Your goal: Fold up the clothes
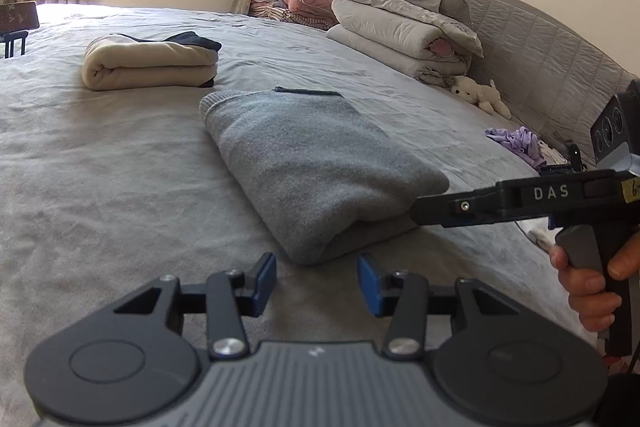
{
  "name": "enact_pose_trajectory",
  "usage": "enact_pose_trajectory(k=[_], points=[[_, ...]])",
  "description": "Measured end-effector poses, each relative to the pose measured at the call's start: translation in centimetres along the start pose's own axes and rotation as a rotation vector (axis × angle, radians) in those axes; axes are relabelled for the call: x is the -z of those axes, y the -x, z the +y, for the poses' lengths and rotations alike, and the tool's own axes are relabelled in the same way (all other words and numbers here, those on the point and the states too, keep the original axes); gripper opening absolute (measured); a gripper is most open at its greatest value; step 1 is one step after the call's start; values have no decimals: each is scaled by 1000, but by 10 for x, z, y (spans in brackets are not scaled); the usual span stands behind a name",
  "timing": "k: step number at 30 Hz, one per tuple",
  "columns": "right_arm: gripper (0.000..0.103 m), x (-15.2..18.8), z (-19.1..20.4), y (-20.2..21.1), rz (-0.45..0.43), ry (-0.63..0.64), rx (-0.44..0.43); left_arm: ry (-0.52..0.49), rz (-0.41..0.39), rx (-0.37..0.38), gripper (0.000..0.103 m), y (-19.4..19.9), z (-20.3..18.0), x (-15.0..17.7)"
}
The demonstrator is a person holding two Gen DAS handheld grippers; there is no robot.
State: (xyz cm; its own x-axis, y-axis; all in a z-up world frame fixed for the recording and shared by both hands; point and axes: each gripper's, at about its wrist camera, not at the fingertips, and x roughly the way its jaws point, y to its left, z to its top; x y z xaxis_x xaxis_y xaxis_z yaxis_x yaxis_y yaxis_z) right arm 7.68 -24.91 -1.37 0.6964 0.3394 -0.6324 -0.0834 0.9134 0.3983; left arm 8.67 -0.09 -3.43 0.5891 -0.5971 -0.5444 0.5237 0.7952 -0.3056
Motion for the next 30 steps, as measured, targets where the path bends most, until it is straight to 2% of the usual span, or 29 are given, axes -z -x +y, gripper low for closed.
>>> enact_pose_trajectory(k=[4,7,9,11,15,19,20,24,25,27,30], points=[[81,2,-4,-3,29,-115,-48,64,-13,2,62,6,10,-1],[92,4,-4,-5,38,-163,-78,93,-18,-8,72,11,17,1],[98,5,-2,-5,35,-171,-84,105,-15,-16,74,12,21,1],[101,5,1,-5,33,-177,-86,118,-14,-20,75,12,24,1],[102,6,6,-9,30,-206,-87,153,-15,-9,75,12,30,1],[102,5,4,-16,-20,-288,-65,182,-20,-4,76,13,33,1],[100,5,3,-18,-36,-314,-58,189,-22,-3,76,11,35,-1],[77,5,-7,-28,-103,-433,-29,246,-31,6,76,4,46,-9],[74,5,-9,-30,-119,-464,-27,265,-33,15,76,3,49,-10],[59,5,-15,-34,-140,-521,-41,311,-39,39,76,1,56,-11],[44,4,-23,-39,-127,-558,-86,350,-44,61,76,0,60,-10]])
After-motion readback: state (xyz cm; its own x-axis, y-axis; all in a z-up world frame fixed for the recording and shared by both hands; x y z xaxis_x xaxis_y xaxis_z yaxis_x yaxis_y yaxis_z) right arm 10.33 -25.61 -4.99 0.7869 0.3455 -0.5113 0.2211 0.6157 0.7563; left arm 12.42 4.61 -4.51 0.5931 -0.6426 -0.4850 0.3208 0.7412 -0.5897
